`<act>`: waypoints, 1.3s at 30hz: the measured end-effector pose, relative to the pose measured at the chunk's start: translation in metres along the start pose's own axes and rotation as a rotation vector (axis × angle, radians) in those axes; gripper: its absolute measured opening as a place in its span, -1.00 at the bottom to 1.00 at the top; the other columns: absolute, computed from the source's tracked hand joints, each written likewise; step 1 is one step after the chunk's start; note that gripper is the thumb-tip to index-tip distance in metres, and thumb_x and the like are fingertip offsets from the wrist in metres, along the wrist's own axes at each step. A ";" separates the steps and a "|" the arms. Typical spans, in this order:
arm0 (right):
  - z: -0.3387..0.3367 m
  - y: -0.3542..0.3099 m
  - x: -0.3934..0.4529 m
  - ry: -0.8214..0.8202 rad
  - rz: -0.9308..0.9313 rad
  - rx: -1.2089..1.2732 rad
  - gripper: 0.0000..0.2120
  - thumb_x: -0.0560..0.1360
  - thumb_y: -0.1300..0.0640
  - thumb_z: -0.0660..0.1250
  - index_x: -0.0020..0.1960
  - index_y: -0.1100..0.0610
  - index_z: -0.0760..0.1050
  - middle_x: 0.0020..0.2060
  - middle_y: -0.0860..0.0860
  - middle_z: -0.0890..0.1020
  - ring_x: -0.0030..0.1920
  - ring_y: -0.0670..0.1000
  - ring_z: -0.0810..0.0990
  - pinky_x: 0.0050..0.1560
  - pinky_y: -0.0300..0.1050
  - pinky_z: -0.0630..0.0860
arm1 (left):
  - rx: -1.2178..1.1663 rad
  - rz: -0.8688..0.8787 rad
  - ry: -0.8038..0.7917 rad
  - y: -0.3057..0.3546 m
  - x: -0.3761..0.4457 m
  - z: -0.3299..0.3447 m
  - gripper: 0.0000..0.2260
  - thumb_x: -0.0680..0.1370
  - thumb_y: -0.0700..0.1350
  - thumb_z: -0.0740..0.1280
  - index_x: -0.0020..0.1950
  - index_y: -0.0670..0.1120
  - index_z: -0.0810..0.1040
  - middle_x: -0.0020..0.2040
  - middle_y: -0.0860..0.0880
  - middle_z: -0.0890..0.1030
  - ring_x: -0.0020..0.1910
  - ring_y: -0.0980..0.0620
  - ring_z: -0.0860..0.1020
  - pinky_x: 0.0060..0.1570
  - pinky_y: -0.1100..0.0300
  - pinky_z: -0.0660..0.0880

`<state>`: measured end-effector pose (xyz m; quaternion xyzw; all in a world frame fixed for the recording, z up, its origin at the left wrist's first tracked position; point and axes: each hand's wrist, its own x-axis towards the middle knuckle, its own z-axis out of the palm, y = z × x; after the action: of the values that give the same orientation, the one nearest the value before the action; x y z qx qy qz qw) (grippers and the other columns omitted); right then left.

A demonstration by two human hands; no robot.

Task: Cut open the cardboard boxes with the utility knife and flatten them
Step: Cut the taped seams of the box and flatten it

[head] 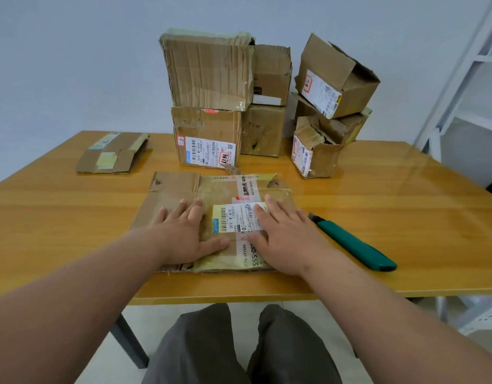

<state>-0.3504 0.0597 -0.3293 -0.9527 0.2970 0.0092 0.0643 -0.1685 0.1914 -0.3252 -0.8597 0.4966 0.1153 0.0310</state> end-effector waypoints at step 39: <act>-0.036 0.013 0.053 0.263 0.244 0.324 -0.67 0.58 -0.01 0.20 0.31 -0.06 0.48 0.12 -0.05 0.52 0.19 0.05 0.49 0.27 0.08 0.36 | 0.050 0.022 -0.178 -0.038 0.040 -0.038 -0.05 0.25 0.56 0.14 0.54 0.29 -0.14 0.58 0.14 -0.14 0.56 -0.07 -0.05 0.43 -0.33 0.05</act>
<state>-0.3153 0.0146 -0.2979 -0.8798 0.4135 -0.1553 0.1755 -0.1104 0.1700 -0.2994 -0.8394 0.5041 0.1794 0.0952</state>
